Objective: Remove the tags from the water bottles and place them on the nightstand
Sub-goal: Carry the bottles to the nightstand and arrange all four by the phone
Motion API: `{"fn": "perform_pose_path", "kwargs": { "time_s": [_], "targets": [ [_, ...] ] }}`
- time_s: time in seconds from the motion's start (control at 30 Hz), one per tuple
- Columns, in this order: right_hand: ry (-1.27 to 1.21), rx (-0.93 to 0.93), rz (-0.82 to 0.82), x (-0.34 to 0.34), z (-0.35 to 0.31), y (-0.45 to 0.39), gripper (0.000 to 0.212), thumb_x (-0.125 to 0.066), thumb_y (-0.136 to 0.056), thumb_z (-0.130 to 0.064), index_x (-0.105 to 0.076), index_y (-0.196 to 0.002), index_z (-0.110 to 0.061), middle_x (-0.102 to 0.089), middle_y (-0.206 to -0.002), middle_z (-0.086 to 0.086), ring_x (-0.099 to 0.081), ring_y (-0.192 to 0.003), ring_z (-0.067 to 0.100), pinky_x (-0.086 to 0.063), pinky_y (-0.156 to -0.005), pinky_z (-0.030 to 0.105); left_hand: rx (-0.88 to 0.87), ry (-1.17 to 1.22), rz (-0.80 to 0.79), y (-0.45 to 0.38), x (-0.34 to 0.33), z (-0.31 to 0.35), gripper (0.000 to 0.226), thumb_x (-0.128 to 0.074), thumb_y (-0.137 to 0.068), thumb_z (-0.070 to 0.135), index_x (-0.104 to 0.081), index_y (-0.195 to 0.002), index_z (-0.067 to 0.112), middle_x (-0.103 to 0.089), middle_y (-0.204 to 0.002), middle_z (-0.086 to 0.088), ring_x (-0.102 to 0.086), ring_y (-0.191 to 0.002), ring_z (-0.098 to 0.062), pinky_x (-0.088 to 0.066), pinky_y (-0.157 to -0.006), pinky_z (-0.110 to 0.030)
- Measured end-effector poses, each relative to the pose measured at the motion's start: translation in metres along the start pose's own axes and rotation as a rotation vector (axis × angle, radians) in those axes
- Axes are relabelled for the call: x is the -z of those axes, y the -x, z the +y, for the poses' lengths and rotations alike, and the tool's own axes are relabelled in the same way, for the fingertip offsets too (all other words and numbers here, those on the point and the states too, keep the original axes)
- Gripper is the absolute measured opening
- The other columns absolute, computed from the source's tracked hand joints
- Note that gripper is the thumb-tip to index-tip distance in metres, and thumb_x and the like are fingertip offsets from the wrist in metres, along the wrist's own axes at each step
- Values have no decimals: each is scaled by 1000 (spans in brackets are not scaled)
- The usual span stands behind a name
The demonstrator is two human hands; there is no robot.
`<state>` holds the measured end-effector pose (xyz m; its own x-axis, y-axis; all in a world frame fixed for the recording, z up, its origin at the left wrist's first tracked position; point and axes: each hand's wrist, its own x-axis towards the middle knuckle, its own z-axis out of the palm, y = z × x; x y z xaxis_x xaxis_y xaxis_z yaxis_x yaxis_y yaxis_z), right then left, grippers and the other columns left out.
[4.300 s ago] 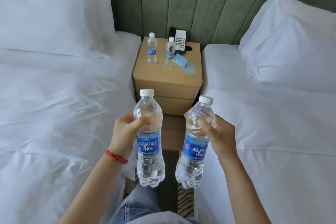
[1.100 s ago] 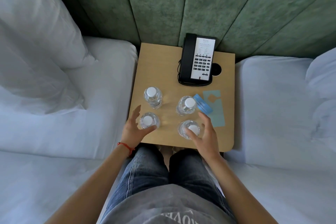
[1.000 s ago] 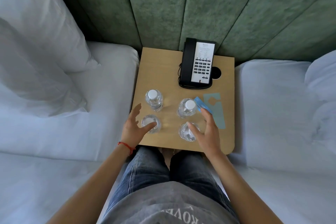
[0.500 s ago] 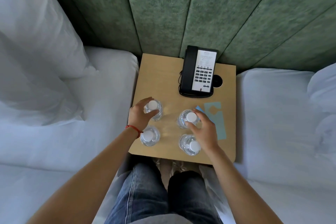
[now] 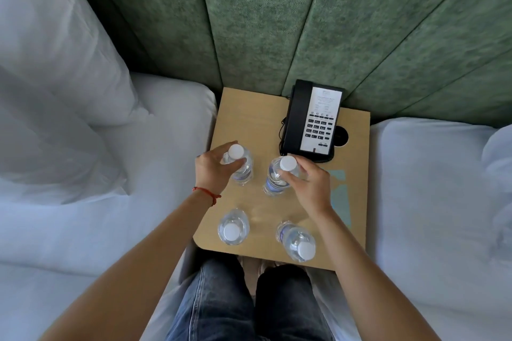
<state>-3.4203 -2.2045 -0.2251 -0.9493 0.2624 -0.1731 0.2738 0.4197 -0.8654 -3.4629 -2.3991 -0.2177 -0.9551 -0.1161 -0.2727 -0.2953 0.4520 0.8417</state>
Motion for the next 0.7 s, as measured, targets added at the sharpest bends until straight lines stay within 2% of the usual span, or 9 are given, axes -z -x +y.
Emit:
{"fn": "perform_pose_path", "kwargs": {
  "time_s": [0.1,0.17,0.27,0.33,0.47,0.6,0.7],
  "targets": [
    [-42,-3,-11,-10,-14,-26,36,-79,-70,-20,-68,-104,-12,-69,-96,-3,-63,-91,11,-47,-82,21,-40,-13,17,-25,2,10,40,-78,-68,12,-68,-106,13,-70,-105,-7,-64,-96,-22,-49,-89,-31],
    [-59,25,-21,-16,-23,-46,37,-78,-71,-16,-67,-106,-10,-70,-101,1,-64,-96,16,-49,-86,26,-48,-10,25,-44,2,15,40,-78,-68,13,-67,-107,13,-70,-105,-6,-64,-96,-20,-48,-89,-30],
    [-46,60,-17,-25,-33,-78,34,-77,-72,-14,-68,-104,-10,-70,-102,3,-64,-97,15,-50,-88,30,-49,10,45,-73,0,20,40,-78,-69,15,-68,-107,15,-69,-101,2,-62,-93,-12,-46,-85,-19],
    [-51,79,0,-29,-37,-98,32,-76,-72,-16,-68,-103,-11,-70,-100,0,-64,-95,14,-50,-88,30,-64,28,63,-90,-2,22,38,-78,-68,14,-68,-105,15,-67,-96,6,-61,-90,-11,-45,-82,-17],
    [-77,83,17,-35,-40,-130,32,-75,-72,-19,-68,-103,-15,-69,-99,-5,-64,-96,12,-51,-87,32,-68,51,53,-121,-8,26,36,-76,-69,13,-69,-105,14,-70,-102,-3,-62,-93,-13,-46,-84,-20],
    [-63,51,31,-39,-40,-152,36,-74,-74,-16,-66,-109,-13,-69,-103,0,-64,-99,16,-50,-90,37,-130,17,20,-143,-18,35,40,-77,-69,12,-67,-108,12,-69,-104,-3,-60,-92,-14,-41,-77,-8],
    [-38,46,14,-38,-37,-161,36,-74,-74,-14,-66,-109,-11,-68,-102,0,-63,-97,18,-50,-90,39,-102,18,-27,-154,-26,35,42,-77,-69,11,-66,-109,9,-68,-111,-7,-62,-103,-18,-44,-84,-15]
  ]
}}
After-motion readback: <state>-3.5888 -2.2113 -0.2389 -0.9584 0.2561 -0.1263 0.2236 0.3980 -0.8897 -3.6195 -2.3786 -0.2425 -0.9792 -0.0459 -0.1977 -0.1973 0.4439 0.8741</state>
